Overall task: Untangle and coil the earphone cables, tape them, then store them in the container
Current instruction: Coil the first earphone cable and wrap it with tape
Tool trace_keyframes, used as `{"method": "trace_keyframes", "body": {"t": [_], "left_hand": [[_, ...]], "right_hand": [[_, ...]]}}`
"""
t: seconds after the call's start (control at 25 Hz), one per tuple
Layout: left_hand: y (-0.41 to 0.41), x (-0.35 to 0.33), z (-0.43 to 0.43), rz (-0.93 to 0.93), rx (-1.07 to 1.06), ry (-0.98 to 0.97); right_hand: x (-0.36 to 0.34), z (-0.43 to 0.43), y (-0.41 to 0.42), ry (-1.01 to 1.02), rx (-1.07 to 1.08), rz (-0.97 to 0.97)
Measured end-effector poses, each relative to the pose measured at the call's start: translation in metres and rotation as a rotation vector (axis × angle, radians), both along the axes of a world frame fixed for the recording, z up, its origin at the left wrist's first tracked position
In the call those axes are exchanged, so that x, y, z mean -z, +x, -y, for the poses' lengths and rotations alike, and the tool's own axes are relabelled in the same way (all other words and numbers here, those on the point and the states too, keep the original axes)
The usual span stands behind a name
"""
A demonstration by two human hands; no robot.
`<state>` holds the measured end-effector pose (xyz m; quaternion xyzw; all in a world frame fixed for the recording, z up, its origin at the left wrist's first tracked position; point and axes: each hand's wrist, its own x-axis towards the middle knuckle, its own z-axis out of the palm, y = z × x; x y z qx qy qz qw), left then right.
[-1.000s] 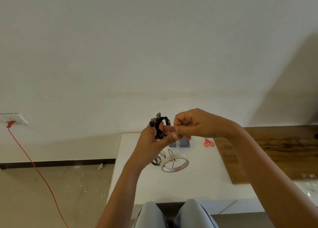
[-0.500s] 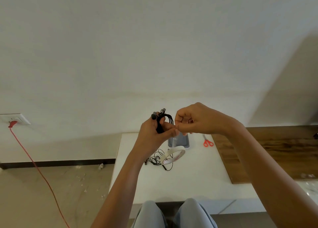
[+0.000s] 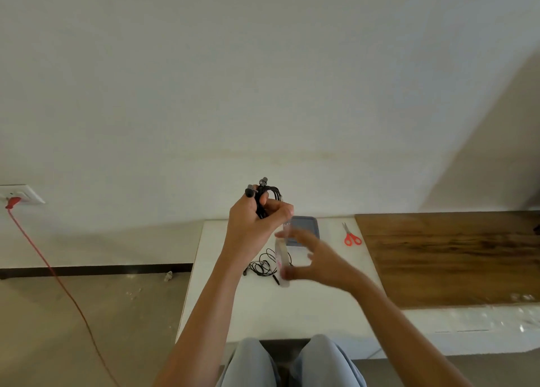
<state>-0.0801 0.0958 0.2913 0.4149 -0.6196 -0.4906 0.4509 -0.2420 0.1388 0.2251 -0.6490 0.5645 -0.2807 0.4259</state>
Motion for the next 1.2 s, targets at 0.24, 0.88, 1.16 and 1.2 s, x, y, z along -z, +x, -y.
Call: {"method": "trace_keyframes", "body": {"t": [0.24,0.88,1.16,1.2], "left_hand": [[0.001,0.064,0.022,0.037,-0.048,0.156],[-0.034,0.246,0.098,0.24,-0.061,0.451],[-0.037,0.268,0.109,0.25,-0.053,0.471],[-0.038,0.268,0.111,0.252,-0.05,0.461]], "right_hand": [[0.073,0.011,0.007,0.193,-0.013,0.021],[0.238,0.046,-0.003,0.482,0.21,-0.229],[0.24,0.06,-0.007,0.628,0.231,-0.154],[0.24,0.062,-0.008,0.62,0.236,-0.13]]}}
